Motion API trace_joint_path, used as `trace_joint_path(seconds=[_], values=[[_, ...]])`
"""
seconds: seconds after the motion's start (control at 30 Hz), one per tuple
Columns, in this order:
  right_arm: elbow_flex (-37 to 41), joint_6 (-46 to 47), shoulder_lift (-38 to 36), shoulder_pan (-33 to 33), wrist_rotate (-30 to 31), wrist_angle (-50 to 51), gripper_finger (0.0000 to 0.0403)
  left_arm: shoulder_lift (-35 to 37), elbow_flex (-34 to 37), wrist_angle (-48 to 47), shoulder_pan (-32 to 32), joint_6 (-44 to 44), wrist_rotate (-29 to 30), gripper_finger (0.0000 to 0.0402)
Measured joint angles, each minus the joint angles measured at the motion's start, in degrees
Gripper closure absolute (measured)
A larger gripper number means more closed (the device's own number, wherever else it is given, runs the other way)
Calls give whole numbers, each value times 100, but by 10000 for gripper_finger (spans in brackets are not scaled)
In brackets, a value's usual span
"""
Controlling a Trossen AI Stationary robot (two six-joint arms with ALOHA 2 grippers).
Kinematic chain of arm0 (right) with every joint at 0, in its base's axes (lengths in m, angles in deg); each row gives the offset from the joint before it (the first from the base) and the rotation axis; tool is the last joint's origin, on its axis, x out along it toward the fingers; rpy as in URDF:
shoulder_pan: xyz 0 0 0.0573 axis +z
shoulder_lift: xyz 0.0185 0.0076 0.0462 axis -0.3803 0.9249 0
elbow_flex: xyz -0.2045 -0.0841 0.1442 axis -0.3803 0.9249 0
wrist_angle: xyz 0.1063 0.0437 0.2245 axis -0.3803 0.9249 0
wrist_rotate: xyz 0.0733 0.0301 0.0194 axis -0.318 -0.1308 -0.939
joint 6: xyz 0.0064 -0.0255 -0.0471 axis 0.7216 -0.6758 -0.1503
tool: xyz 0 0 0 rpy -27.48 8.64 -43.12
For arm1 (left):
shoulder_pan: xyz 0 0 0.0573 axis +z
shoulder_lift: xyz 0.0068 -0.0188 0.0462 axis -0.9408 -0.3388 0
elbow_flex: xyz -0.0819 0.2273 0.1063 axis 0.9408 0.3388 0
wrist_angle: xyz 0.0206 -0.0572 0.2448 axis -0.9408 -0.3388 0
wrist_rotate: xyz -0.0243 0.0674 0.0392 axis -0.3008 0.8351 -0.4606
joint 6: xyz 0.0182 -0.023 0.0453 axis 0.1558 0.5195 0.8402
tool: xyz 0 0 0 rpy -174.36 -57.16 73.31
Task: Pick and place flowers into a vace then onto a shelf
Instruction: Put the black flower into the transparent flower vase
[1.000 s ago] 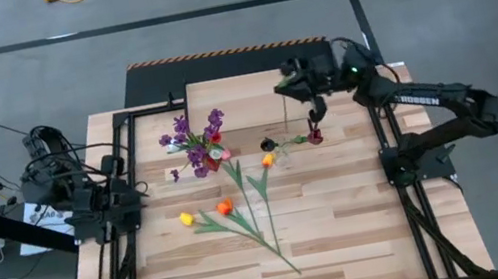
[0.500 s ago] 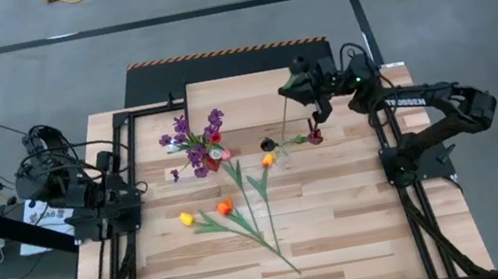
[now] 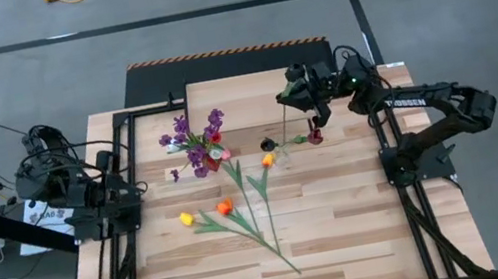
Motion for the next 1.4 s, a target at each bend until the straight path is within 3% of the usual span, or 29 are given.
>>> trace_joint_path(seconds=[0.33,0.7,0.97,1.27,1.4], values=[[0,-61,0,-96,-196,370,270,0,0,-15,1,-2,23,319],[-4,-230,-234,-529,-622,1782,173,0,0,-15,0,-40,23,319],[-9,-1235,-814,-679,-530,3315,163,0,0,-15,0,-42,24,319],[-11,-1871,-1449,-678,798,4505,161,-1,0,-67,0,-156,149,319],[-62,-1884,-1598,-678,897,4570,157,-2,0,-107,0,-166,151,319]])
